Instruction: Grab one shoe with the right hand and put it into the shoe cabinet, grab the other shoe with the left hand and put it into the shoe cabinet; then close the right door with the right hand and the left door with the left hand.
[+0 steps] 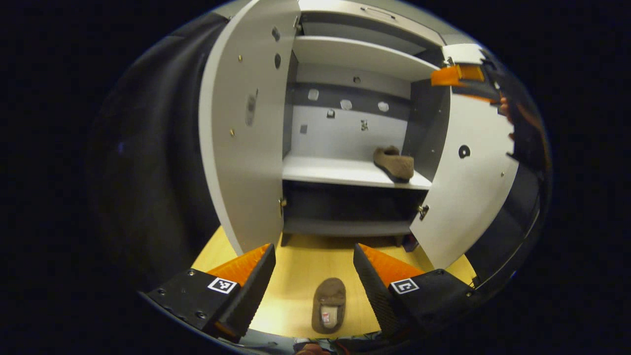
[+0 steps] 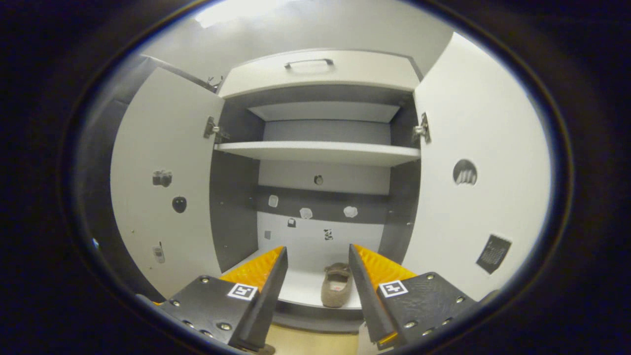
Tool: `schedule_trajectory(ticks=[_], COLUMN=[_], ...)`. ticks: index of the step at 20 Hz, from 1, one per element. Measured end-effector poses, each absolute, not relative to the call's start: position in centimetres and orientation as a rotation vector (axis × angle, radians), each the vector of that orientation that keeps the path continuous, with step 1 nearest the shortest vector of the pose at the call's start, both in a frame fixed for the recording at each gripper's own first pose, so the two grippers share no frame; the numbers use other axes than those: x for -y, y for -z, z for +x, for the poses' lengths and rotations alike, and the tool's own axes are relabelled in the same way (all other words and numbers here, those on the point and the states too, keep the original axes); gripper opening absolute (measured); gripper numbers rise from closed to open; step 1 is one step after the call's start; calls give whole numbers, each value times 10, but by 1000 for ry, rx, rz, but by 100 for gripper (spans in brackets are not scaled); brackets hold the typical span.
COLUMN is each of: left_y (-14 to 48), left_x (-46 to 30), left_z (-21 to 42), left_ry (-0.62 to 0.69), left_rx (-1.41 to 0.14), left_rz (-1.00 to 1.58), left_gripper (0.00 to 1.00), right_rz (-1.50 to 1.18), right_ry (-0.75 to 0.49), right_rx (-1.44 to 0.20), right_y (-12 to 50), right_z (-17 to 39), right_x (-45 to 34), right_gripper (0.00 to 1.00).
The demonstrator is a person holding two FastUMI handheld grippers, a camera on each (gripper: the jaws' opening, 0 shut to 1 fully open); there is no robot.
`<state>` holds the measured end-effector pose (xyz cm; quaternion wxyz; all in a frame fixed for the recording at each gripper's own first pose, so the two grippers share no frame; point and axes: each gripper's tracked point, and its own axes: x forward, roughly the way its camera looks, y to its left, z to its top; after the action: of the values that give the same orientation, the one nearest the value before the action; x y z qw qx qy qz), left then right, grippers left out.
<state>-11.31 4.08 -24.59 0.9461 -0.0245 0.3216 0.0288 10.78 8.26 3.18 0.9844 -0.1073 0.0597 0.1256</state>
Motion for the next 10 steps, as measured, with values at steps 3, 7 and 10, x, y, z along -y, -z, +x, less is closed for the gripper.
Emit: schedule_trajectory(ticks=[3, 7, 10], left_y=[289, 351, 400], left_x=[-39, -36, -36], left_z=[-129, -153, -169], left_ry=[-31, 21, 55], left_rx=[-775, -948, -1072], left_rz=[-41, -15, -10], left_gripper=[97, 96, 95], right_rz=[-211, -202, -199], right_ry=[-250, -228, -196], right_rx=[-101, -73, -50], right_y=[-52, -72, -85], right_z=[89, 76, 71], right_x=[-78, -65, -52], right_gripper=[75, 75, 75])
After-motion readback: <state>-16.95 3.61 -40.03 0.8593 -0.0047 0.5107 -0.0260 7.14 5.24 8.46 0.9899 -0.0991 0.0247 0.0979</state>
